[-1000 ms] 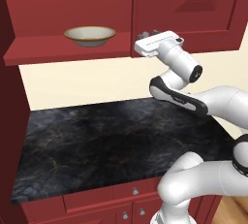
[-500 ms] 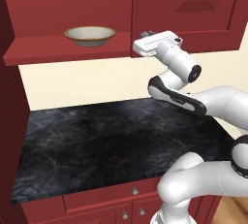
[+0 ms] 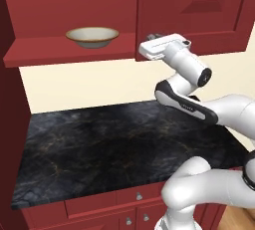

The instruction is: Move the bowls from the cabinet to the plates on the dining table.

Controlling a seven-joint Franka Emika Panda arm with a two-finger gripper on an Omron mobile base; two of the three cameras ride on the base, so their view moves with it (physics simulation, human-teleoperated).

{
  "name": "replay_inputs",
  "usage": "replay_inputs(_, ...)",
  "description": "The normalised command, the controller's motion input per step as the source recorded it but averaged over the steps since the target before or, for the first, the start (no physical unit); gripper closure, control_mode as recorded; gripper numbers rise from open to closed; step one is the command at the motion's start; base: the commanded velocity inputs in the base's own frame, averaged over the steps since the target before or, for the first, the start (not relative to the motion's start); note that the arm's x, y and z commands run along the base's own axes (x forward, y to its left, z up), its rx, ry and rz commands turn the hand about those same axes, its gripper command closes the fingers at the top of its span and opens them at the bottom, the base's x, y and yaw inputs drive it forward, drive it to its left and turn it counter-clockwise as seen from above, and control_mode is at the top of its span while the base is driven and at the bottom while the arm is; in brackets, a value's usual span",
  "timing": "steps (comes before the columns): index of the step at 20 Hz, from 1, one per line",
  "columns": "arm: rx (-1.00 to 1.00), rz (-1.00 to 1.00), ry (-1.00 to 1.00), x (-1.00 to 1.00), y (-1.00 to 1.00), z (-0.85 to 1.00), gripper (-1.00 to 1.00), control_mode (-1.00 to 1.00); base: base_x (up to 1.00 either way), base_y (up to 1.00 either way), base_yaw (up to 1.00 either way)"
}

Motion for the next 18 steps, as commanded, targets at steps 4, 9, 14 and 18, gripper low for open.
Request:
replay_inputs(4,0.00,0.00,0.02,-0.53,0.00,0.00,1.00,-1.00,0.00,0.00,0.00)
replay_inputs(9,0.00,0.00,0.00,-0.51,-0.13,0.00,1.00,-1.00,0.00,0.00,0.00)
replay_inputs(14,0.00,0.00,0.01,-0.62,-0.31,0.00,1.00,-1.00,0.00,0.00,0.00)
replay_inputs(18,0.00,0.00,0.01,-0.62,-0.29,0.00,1.00,-1.00,0.00,0.00,0.00)
